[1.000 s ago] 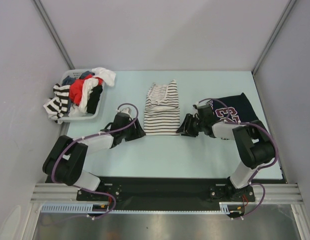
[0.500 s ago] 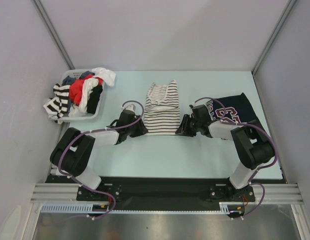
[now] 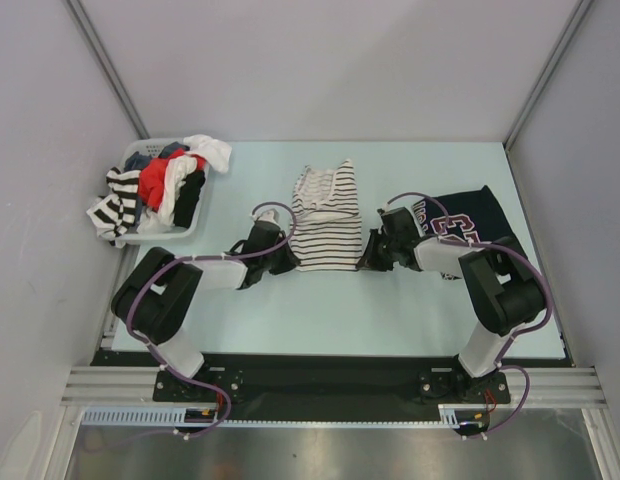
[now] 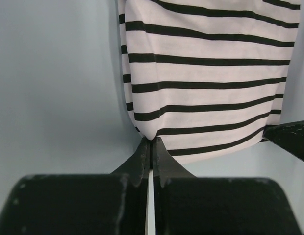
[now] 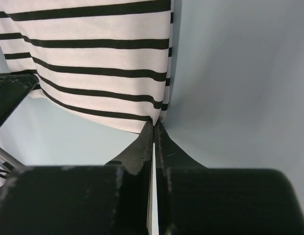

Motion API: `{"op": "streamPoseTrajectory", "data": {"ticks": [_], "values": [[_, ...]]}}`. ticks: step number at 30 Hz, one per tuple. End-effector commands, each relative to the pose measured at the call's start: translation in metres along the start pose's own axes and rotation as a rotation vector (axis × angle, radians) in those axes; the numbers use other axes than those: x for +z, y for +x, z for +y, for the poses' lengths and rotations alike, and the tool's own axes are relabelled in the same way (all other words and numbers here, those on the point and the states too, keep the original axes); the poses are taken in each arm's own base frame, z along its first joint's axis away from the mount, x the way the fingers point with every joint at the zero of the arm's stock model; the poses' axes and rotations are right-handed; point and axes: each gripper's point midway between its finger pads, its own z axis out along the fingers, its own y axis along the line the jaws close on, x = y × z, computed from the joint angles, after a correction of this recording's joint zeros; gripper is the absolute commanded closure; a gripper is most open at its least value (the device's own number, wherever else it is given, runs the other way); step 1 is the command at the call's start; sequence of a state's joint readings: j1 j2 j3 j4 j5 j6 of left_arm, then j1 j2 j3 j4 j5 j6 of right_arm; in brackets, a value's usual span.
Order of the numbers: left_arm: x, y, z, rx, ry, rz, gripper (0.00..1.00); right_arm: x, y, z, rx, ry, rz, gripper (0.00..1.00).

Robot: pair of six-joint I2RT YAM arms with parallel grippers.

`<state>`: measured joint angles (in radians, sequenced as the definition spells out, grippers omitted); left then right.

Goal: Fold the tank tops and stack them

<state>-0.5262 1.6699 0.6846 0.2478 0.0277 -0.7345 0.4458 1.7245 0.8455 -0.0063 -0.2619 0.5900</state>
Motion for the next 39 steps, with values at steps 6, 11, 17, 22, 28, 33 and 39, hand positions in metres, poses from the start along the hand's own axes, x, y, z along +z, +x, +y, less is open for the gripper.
{"op": "streamPoseTrajectory", "data": {"ticks": [6,11,17,22,28,33,39], "values": [[-0.026,-0.026,-0.002,0.112,-0.169,0.053,1.0,-0.032,-0.048,0.031,-0.059,-0.002,-0.051,1.0],[-0.06,-0.049,-0.024,0.117,-0.113,-0.01,1.0,-0.06,-0.06,0.05,-0.097,-0.002,-0.093,1.0],[-0.044,0.031,0.009,0.062,-0.077,0.151,1.0,-0.048,-0.004,0.016,-0.051,-0.003,-0.007,1.0],[-0.049,0.068,0.026,0.073,-0.103,0.21,1.0,-0.056,0.023,0.01,-0.053,0.009,0.02,1.0],[-0.077,0.081,0.026,0.119,-0.127,0.198,1.0,-0.08,0.043,0.016,-0.095,0.032,0.007,1.0],[-0.097,0.09,0.031,0.102,-0.104,0.194,1.0,-0.103,0.056,0.023,-0.115,0.023,-0.021,0.99],[-0.128,0.082,0.024,0.108,-0.079,0.188,1.0,-0.126,0.063,0.031,-0.134,0.016,-0.03,0.99]]}}
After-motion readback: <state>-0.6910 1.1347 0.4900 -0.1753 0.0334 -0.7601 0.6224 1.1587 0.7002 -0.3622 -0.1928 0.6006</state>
